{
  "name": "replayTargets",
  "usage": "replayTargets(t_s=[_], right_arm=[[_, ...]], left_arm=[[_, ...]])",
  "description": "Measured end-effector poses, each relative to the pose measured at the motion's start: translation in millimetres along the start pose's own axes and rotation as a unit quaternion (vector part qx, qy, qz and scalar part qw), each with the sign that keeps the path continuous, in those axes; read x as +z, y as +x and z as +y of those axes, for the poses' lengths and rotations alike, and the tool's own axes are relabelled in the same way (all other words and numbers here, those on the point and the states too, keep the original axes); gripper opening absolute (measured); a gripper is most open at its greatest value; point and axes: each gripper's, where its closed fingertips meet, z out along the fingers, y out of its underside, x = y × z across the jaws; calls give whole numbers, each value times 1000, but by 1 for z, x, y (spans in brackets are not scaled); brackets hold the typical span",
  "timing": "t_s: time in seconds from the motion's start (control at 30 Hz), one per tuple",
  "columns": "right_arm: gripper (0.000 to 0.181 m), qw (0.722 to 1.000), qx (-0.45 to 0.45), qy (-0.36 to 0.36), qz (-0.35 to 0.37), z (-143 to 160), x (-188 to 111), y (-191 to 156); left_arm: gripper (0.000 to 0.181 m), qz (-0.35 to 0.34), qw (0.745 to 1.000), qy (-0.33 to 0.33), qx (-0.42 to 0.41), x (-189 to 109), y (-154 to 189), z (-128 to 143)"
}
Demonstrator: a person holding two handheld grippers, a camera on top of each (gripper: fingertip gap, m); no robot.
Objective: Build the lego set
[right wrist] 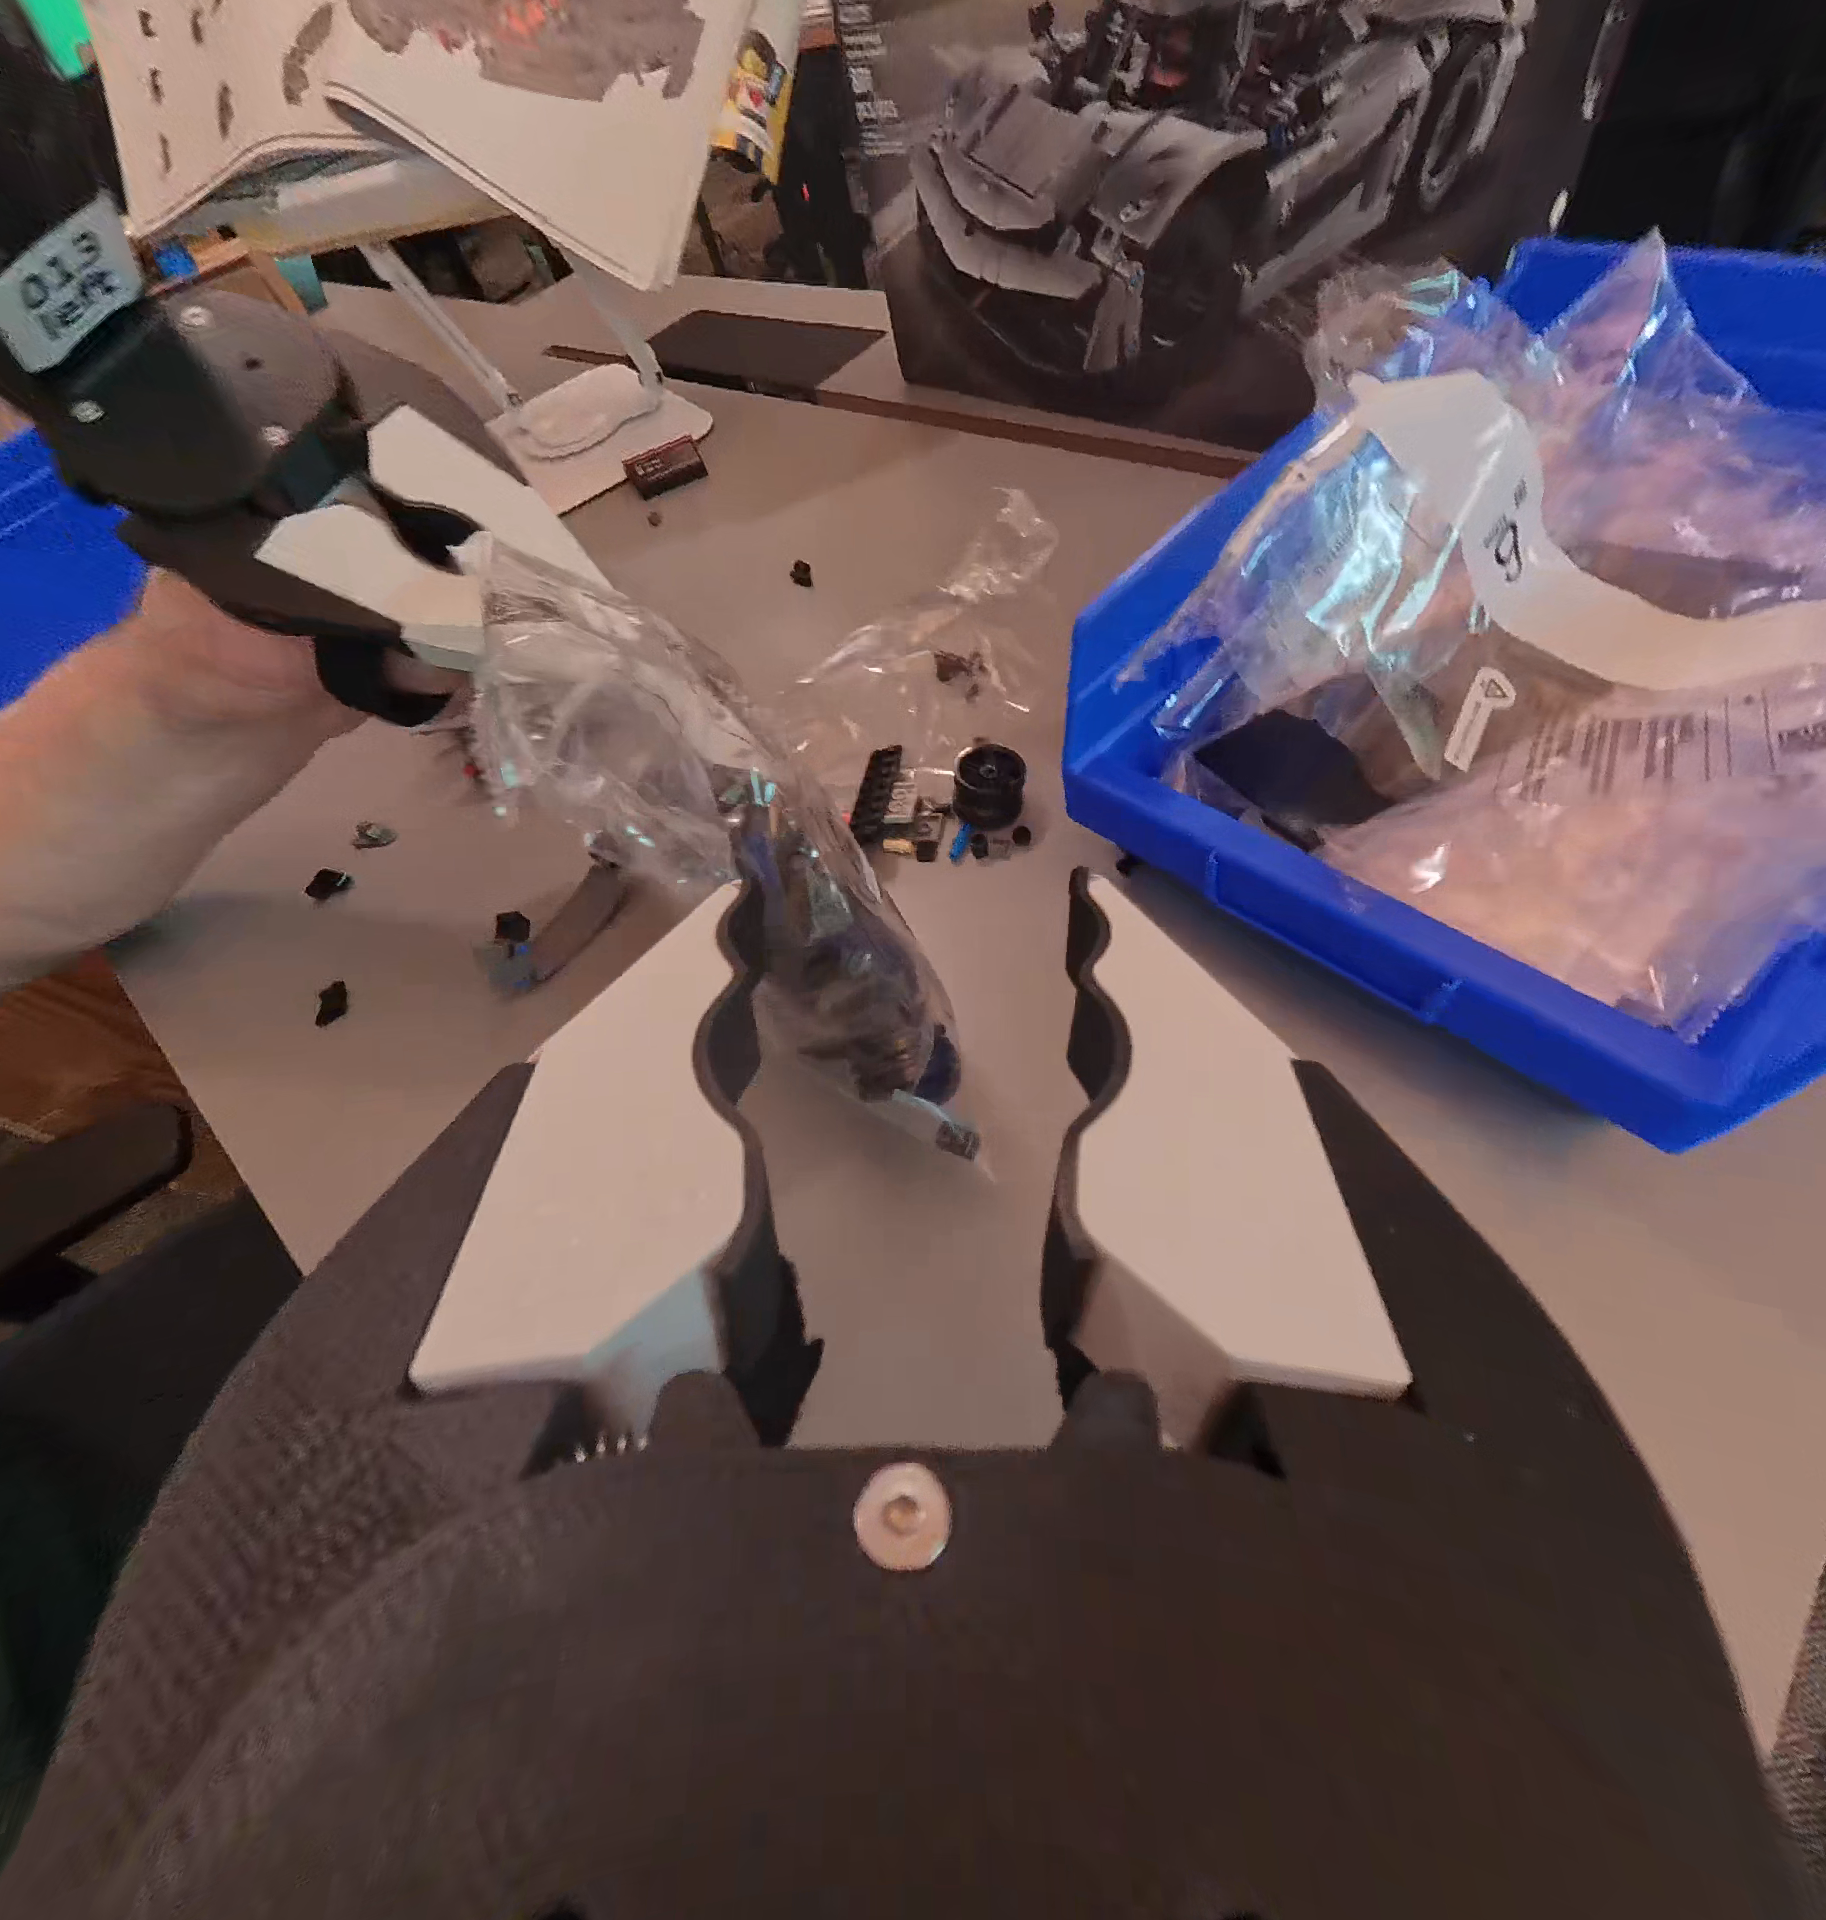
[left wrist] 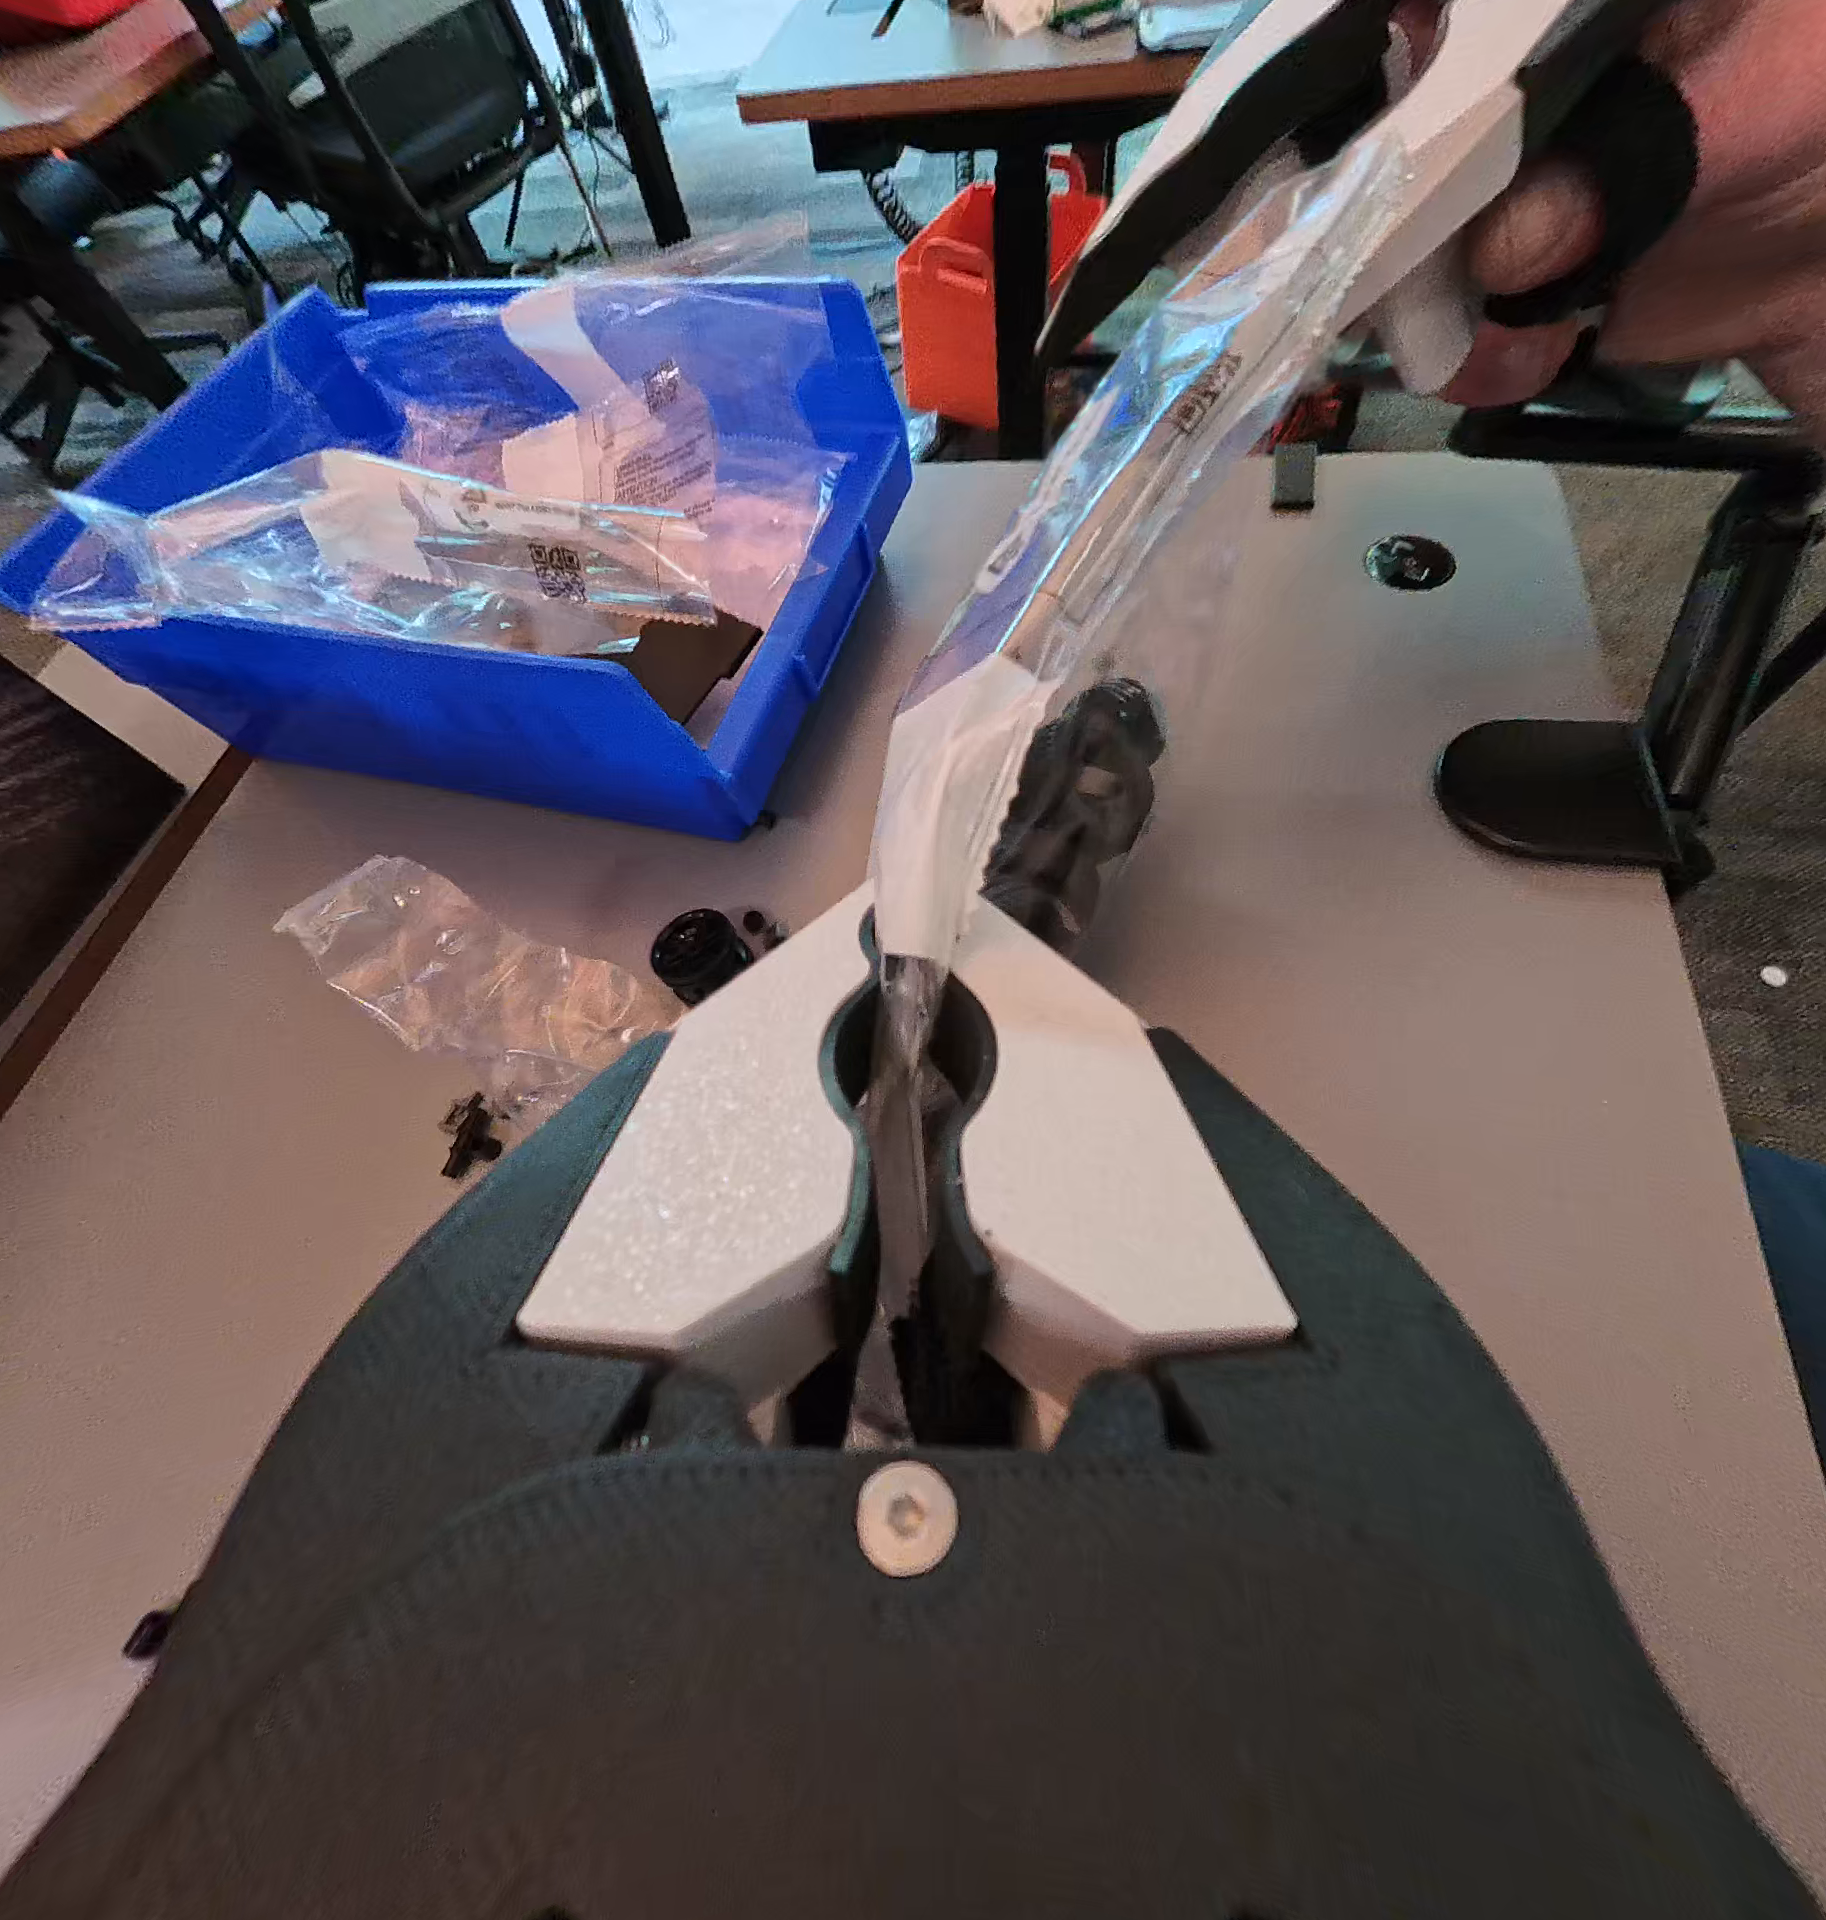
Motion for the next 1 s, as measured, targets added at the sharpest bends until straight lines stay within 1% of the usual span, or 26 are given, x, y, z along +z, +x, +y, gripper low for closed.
replayTargets(t_s=[0.1, 0.17, 0.23, 0.3, 0.33, 0.4, 0.5, 0.57, 0.67, 0.87, 1.0], right_arm=[[62, 999, -45, -21, 5, -3, -7, -20], [69, 997, -54, -63, 0, 7, -4, -28], [81, 993, -52, -108, -10, 23, 2, -33], [81, 992, -41, -116, -26, 31, 7, -40], [77, 991, -40, -122, -35, 36, 11, -47], [66, 987, -50, -154, -13, 51, 26, -46], [38, 980, -61, -189, -11, 65, 47, -47], [32, 979, -65, -195, -2, 65, 53, -44], [31, 977, -69, -200, -11, 56, 53, -46], [32, 971, -82, -222, -11, 28, 47, -51], [31, 969, -83, -233, -18, 24, 46, -53]], left_arm=[[0, 27, 999, 19, -10, -6, 1, -2], [0, 33, 999, 34, -24, -12, -4, -6], [0, 39, 997, 47, -39, -17, -9, -8], [0, 48, 996, 53, -53, -20, -12, -8], [0, 51, 996, 56, -56, -21, -12, -8], [0, 59, 995, 63, -59, -25, -12, -9], [0, 69, 993, 73, -66, -30, -12, -11], [0, 64, 994, 68, -62, -31, -14, -8], [0, 70, 992, 74, -69, -37, -18, -6], [0, 91, 985, 107, -104, -49, -28, -5], [0, 109, 979, 117, -124, -50, -29, -1]])
